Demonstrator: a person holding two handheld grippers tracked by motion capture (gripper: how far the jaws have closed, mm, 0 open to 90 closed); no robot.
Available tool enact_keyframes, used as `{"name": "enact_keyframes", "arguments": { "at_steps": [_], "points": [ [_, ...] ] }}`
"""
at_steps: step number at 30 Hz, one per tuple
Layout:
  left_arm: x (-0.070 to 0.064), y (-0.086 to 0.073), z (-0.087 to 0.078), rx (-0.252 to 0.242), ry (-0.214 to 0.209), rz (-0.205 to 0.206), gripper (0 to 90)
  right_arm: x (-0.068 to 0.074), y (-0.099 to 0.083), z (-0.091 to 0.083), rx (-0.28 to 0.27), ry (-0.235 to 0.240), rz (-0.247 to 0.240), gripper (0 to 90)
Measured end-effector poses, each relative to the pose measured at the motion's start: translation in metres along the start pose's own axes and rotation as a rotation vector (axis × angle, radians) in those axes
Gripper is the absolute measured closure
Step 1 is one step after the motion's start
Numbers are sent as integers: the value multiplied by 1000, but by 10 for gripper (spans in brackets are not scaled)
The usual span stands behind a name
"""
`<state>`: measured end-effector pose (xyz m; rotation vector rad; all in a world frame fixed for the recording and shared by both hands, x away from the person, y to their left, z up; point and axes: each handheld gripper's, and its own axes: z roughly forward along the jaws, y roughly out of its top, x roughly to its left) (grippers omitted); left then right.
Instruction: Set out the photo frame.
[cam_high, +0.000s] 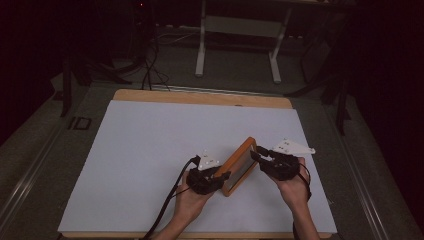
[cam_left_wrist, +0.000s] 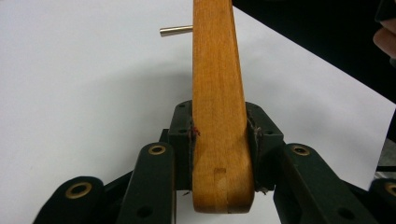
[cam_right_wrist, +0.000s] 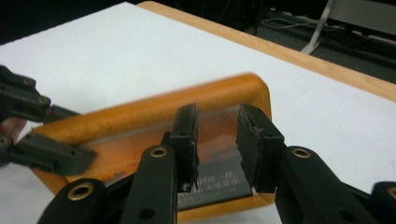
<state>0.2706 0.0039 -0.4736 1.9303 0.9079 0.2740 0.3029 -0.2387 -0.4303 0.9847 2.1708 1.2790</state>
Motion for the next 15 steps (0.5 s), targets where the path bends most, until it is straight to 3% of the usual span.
{"name": "enact_keyframes", "arguments": {
  "at_steps": [8, 15],
  "points": [
    [-16, 0, 3, -14, 17, 69, 690, 4, 2, -7, -10, 6, -34, 712],
    [-21, 1, 8, -20, 3, 96, 690, -1, -1, -8, -34, -12, -8, 745]
  ]
}}
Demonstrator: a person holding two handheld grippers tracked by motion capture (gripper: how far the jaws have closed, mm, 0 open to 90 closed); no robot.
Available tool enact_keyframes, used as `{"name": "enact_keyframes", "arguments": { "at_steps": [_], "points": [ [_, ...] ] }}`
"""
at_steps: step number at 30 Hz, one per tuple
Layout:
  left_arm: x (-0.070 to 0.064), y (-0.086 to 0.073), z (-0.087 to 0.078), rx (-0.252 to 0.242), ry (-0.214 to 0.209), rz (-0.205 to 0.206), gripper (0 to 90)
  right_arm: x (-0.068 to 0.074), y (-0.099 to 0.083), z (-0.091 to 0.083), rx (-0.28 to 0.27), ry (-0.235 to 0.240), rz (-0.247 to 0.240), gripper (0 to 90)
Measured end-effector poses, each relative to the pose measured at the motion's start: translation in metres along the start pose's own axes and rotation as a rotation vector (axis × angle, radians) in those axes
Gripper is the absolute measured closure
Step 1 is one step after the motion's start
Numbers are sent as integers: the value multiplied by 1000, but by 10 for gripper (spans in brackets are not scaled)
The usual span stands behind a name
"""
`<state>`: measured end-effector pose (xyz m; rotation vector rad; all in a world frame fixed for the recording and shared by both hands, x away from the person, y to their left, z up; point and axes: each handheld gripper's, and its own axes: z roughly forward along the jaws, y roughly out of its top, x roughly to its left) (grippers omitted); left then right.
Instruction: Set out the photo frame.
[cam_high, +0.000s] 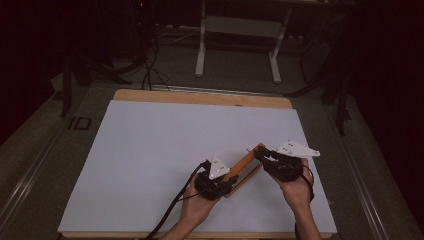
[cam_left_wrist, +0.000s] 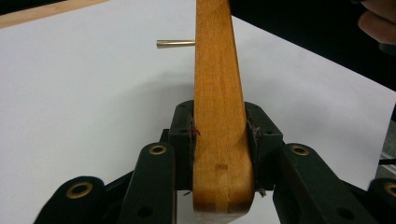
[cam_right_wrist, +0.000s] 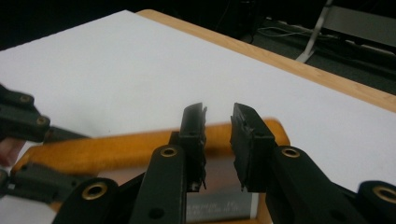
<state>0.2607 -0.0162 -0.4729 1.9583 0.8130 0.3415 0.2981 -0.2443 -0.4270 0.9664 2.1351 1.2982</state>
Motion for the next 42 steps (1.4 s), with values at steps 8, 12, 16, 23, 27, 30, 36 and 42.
{"name": "enact_keyframes", "arguments": {
  "at_steps": [8, 12, 16, 23, 27, 30, 36, 42],
  "points": [
    [-4, 2, 5, 4, -8, 29, 688, -5, -8, 7, 31, -22, 5, 777],
    [-5, 2, 6, 6, -15, 28, 683, -7, -13, 6, 42, -26, 8, 788],
    [-6, 2, 7, 6, -30, 19, 663, -8, -16, 4, 33, -20, 16, 799],
    [-2, -17, 9, 7, -54, 4, 500, -10, -19, 2, 21, -17, 28, 810],
    [-1, -30, 10, 3, -54, 15, 486, -9, -18, 3, 19, -19, 28, 813],
    [-1, -41, 15, 22, -58, 23, 482, -9, -19, 3, 18, -18, 31, 813],
    [-4, -48, 22, 48, -61, 43, 501, -10, -19, 4, 16, -15, 34, 813],
    [-6, -53, 30, 59, -43, 49, 542, -10, -19, 3, 15, -13, 34, 813]
  ]
}}
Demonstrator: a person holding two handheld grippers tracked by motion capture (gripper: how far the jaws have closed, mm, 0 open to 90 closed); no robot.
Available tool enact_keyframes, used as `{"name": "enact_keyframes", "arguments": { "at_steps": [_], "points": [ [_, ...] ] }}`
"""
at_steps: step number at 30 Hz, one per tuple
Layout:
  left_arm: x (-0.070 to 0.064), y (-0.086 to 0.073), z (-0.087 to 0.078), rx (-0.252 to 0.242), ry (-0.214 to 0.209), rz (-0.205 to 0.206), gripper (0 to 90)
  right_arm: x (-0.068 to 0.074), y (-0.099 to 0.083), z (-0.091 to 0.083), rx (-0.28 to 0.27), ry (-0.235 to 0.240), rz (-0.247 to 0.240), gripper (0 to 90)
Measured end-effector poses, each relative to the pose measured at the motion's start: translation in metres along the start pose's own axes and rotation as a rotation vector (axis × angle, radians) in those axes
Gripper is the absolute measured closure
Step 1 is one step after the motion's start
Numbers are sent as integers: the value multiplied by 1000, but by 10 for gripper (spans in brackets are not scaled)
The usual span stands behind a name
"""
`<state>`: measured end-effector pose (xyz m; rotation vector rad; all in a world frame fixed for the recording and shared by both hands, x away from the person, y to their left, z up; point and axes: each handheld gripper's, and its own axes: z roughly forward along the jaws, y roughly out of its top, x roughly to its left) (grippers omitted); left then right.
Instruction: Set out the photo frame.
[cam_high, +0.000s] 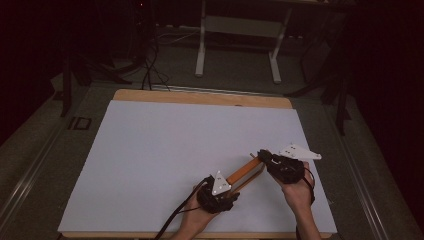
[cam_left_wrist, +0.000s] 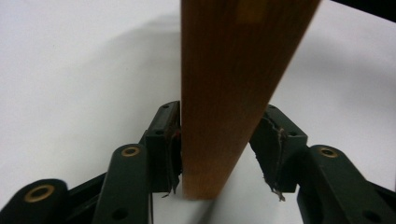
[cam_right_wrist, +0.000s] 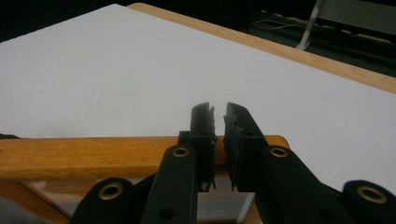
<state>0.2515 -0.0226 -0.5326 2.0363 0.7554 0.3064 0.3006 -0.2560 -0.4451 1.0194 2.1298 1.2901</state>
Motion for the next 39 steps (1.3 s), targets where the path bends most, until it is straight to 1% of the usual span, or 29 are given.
{"name": "enact_keyframes", "arguments": {
  "at_steps": [3, 4, 9, 13, 17, 19, 20, 21, 22, 26, 33, 36, 39],
  "points": [
    [0, 0, 1, -5, 4, -3, 555, 0, 0, 0, 0, 0, 0, 813],
    [1, 0, 1, -5, 9, -4, 573, 0, 0, 0, 0, 0, 0, 813],
    [2, 0, 3, -8, 5, -16, 593, 0, 0, 1, 2, -2, 1, 813],
    [3, 0, 4, -12, 15, -19, 652, 0, 1, 1, 2, -2, 1, 814],
    [4, 1, 4, -14, 13, -25, 666, 0, 1, 1, 3, -1, -2, 814],
    [4, 1, 4, -13, 15, -19, 672, 0, 1, 1, 3, 0, -2, 814],
    [3, 2, 4, -9, 19, -7, 675, 0, 1, 1, 4, 0, -2, 814],
    [3, 2, 4, -9, 19, -7, 678, 0, 1, 1, 4, 0, -2, 814],
    [3, 3, 4, -2, 23, 6, 679, 0, 1, 1, 4, 0, -2, 814],
    [3, 3, 4, 4, 25, 18, 683, 0, 2, 1, 6, 1, -5, 814],
    [3, 4, 4, 5, 31, 22, 688, -1, 2, 2, 7, -1, -6, 807],
    [3, 5, 3, 7, 33, 30, 689, -1, 3, 2, 10, -12, -9, 787],
    [3, 6, 3, 10, 35, 38, 689, -1, 3, 2, 13, -20, -17, 787]
  ]
}}
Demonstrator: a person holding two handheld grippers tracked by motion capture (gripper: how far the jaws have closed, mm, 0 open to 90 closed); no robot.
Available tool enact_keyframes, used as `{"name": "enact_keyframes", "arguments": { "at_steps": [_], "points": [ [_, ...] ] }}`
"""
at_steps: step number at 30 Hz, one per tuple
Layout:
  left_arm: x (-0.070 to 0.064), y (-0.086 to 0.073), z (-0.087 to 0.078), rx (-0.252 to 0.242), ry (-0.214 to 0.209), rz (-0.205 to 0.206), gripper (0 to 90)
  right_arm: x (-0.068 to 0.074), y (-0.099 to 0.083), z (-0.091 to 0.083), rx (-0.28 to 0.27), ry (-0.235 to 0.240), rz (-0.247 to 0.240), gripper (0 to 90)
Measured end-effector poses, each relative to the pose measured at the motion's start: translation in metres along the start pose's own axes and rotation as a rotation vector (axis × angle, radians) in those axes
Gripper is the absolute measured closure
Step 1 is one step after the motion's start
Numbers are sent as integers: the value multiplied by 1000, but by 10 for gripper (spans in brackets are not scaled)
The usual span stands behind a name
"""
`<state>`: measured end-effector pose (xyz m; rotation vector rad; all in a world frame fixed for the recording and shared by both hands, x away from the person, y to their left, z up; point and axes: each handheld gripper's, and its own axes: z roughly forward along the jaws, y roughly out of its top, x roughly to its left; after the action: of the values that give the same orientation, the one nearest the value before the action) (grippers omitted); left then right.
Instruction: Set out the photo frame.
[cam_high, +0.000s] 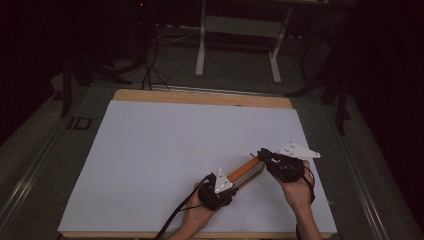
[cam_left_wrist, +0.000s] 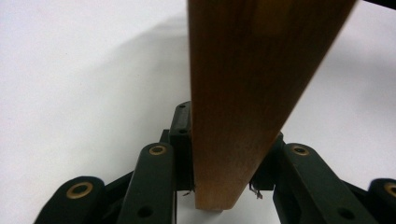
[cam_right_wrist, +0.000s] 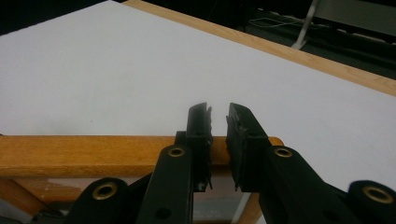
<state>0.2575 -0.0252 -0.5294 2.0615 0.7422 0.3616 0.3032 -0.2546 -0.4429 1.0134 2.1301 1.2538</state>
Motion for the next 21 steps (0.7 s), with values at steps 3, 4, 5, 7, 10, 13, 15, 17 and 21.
{"name": "enact_keyframes", "arguments": {
  "at_steps": [3, 4, 5, 7, 10, 13, 15, 17, 21],
  "points": [
    [0, 3, -2, -9, 0, 4, 689, 2, 1, -2, 6, -23, -25, 763],
    [0, 3, -2, -9, 0, 4, 689, 2, 1, -2, 6, -23, -25, 763],
    [1, 4, -3, -14, -2, 5, 689, 3, 1, -2, 6, -28, -26, 753],
    [2, 6, -6, -23, -5, 4, 690, 3, 2, -4, 4, -36, -28, 746],
    [5, 10, -9, -37, -11, 5, 691, 2, 3, -6, -4, -41, -25, 743],
    [10, 19, -13, -50, -26, 19, 691, 1, 5, -9, -17, -48, -22, 730],
    [12, 24, -16, -60, -34, 31, 691, 0, 5, -10, -24, -51, -17, 730],
    [14, 28, -18, -67, -43, 30, 691, -1, 6, -11, -25, -52, -17, 729],
    [26, 48, -26, -101, -84, 3, 691, -4, 6, -16, -36, -60, -9, 730]
  ]
}}
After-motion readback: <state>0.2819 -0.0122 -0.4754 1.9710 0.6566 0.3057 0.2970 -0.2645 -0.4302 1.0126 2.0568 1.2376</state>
